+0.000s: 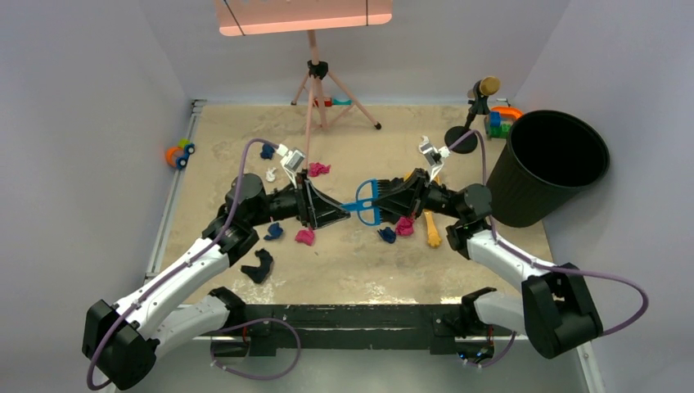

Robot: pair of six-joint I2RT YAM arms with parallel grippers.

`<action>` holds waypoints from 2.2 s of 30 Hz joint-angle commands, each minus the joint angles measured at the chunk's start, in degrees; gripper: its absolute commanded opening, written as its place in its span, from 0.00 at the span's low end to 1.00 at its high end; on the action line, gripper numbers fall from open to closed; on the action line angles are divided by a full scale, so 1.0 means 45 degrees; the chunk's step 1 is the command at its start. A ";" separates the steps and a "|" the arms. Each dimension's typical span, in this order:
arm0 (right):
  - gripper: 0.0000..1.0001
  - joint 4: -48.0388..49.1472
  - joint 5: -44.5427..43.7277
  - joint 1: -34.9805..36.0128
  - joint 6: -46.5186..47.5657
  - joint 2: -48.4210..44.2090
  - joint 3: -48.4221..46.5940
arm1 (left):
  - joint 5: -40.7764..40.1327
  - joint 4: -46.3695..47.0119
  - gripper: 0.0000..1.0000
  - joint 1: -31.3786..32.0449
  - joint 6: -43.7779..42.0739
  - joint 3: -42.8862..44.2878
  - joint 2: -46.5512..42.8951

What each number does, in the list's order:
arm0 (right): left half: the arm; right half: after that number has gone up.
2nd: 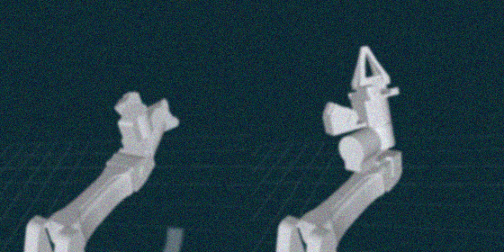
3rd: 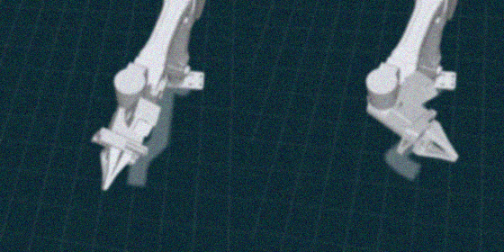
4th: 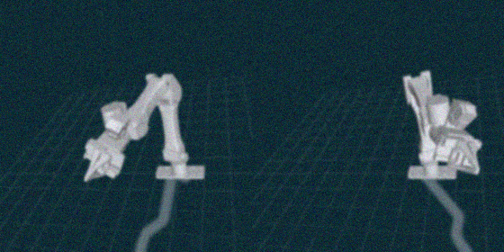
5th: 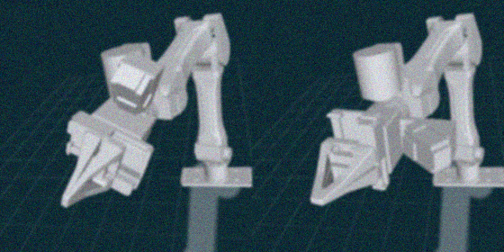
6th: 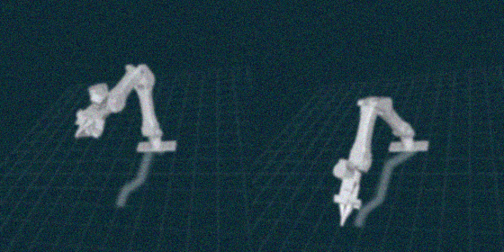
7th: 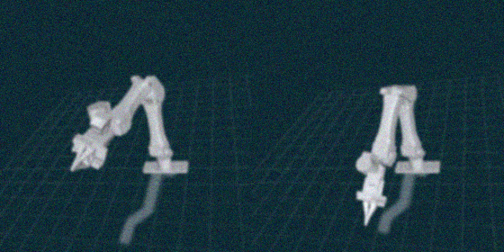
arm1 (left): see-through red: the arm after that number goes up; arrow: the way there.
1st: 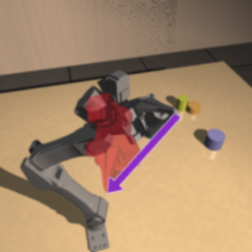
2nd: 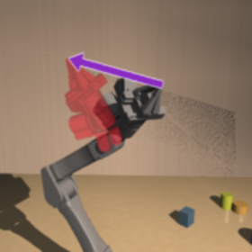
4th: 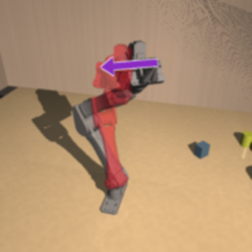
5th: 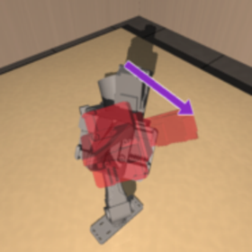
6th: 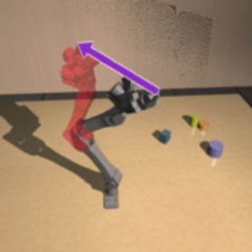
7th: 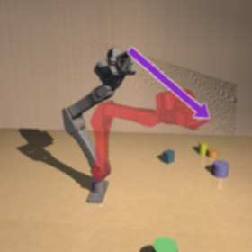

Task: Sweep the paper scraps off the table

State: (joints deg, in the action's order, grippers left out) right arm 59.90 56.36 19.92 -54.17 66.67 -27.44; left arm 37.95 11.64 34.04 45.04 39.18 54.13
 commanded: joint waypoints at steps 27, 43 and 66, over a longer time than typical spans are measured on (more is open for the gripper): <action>0.00 0.2336 -0.1721 0.0687 -0.1680 0.0217 0.0019 | -0.0838 0.1639 0.00 -0.0148 0.1046 0.0037 -0.0005; 0.00 0.2073 -0.2428 0.0685 -0.1546 0.0123 0.0064 | -0.0753 0.0988 0.21 -0.0346 0.0779 -0.0015 -0.0301; 0.00 0.1976 -0.2343 0.1052 -0.1538 0.0529 -0.0033 | -0.0690 0.1242 0.32 -0.0352 0.0858 -0.0001 -0.0458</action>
State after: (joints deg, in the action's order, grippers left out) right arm 66.89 46.00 24.10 -61.73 68.40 -26.76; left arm 34.22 15.09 32.73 49.74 38.70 52.84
